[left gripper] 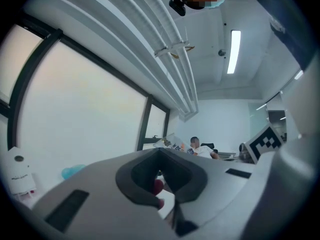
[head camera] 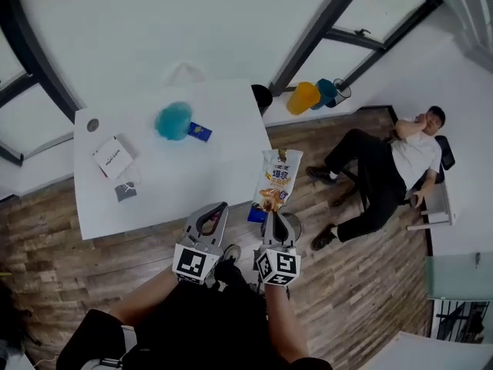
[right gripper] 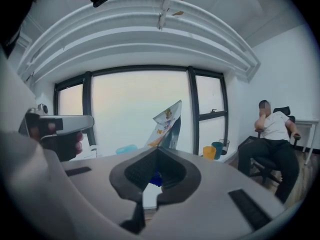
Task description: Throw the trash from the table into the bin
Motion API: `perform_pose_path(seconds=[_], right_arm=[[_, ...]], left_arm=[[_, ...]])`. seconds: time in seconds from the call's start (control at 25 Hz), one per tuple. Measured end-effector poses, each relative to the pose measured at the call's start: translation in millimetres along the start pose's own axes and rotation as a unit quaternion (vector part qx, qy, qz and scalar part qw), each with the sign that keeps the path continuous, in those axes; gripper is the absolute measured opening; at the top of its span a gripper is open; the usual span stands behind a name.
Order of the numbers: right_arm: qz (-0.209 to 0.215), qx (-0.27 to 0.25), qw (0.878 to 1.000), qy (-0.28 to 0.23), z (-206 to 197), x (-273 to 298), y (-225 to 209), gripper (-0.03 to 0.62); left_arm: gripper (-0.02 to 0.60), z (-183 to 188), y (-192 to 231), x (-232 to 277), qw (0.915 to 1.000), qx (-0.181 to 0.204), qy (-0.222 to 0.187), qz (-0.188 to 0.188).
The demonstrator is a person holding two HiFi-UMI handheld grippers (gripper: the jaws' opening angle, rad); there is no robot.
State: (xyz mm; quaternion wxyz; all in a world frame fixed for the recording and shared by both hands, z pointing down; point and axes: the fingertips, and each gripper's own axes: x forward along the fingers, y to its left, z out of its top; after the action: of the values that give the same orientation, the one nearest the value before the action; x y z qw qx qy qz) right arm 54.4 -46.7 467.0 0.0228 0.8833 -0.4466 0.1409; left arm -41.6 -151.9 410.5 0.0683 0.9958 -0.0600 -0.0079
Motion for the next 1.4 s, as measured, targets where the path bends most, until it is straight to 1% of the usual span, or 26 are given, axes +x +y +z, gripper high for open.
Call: perform_pose_path(seconds=[0.2, 0.32, 0.4, 0.52, 0.64, 0.84, 1.0, 1.08, 1.16, 1.28, 1.4], right_arm=[[-0.056, 0.022, 0.998, -0.016, 0.5, -42.6, -41.4, 0.005], [-0.090, 0.031, 0.995, -0.026, -3.7, -70.7, -73.7, 0.005], [-0.108, 0.036, 0.993, -0.032, -7.6, -90.8, -96.0, 0.005], [-0.137, 0.041, 0.989, -0.036, -12.8, -126.2, -135.4, 0.005], [-0.162, 0.044, 0.985, -0.036, -22.7, -164.6, -173.9, 0.005], [-0.180, 0.063, 0.981, -0.028, -46.7, -205.1, -237.1, 0.005], [-0.167, 0.068, 0.983, -0.012, -69.7, -212.1, -273.3, 0.005], [-0.162, 0.072, 0.984, 0.003, -82.4, -208.0, -288.0, 0.005], [-0.167, 0.088, 0.982, 0.018, -96.5, -206.6, -299.8, 0.005], [-0.182, 0.113, 0.976, 0.034, -121.7, -200.9, -317.6, 0.005], [-0.193, 0.130, 0.971, 0.056, -151.1, -184.9, -339.7, 0.005]], left_arm=[[-0.003, 6.7, -53.4, 21.2, 0.9982, -0.002, -0.004, -0.060], [-0.003, 1.0, -92.6, 35.5, 0.9957, 0.000, -0.004, -0.092], [-0.003, -5.4, -119.0, 45.1, 0.9944, -0.007, -0.007, -0.105], [-0.003, -14.2, -160.9, 63.1, 0.9934, -0.007, -0.006, -0.114], [-0.003, -25.9, -206.1, 78.2, 0.9918, -0.007, 0.003, -0.128], [-0.003, -62.8, -274.8, 106.3, 0.9878, 0.031, 0.030, -0.150], [-0.003, -80.3, -316.2, 127.2, 0.9857, 0.031, 0.038, -0.161], [-0.003, -91.4, -329.4, 140.1, 0.9836, 0.042, 0.047, -0.169], [-0.003, -100.7, -339.0, 151.2, 0.9814, 0.050, 0.054, -0.177], [-0.003, -108.7, -347.8, 168.1, 0.9798, 0.037, 0.050, -0.190], [-0.003, -127.0, -349.9, 191.1, 0.9782, 0.024, 0.059, -0.198]])
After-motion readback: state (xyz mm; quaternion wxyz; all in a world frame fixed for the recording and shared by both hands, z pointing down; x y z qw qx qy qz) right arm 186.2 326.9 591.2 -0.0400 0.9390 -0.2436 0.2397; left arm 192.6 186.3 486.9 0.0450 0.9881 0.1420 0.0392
